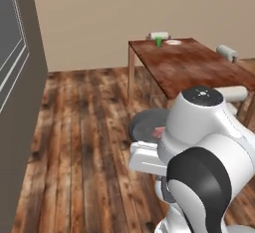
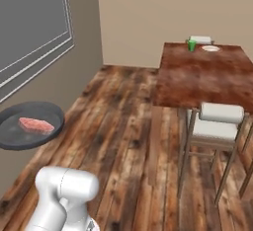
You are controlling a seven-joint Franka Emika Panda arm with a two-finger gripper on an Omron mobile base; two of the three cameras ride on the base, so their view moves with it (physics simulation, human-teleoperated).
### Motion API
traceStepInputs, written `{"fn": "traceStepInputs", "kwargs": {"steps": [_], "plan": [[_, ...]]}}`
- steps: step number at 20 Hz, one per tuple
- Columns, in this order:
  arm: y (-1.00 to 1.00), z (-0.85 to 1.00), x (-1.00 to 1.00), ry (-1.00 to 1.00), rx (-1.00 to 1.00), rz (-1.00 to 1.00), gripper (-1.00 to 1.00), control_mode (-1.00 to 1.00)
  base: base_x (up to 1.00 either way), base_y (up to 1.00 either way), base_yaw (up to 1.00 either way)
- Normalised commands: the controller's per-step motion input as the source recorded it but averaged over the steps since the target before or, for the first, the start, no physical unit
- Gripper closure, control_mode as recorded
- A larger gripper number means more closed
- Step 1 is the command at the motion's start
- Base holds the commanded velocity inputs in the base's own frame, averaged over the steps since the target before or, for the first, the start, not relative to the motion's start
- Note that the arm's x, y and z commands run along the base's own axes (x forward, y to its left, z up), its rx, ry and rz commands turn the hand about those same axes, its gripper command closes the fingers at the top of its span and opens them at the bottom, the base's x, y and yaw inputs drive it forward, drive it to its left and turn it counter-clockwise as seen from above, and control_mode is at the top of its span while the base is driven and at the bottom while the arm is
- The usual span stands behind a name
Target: Pick up the pan with the steak in it and place it on the dining table. Then place the steak on the plate.
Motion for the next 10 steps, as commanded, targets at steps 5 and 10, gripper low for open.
{"fn": "traceStepInputs", "kwargs": {"steps": [5,10], "plan": [[0.0,0.0,0.0,0.0,0.0,0.0,1.0,1.0,0.74,0.41,0.0],[0.0,0.0,0.0,0.0,0.0,0.0,1.0,1.0,0.78,0.5,0.0]]}}
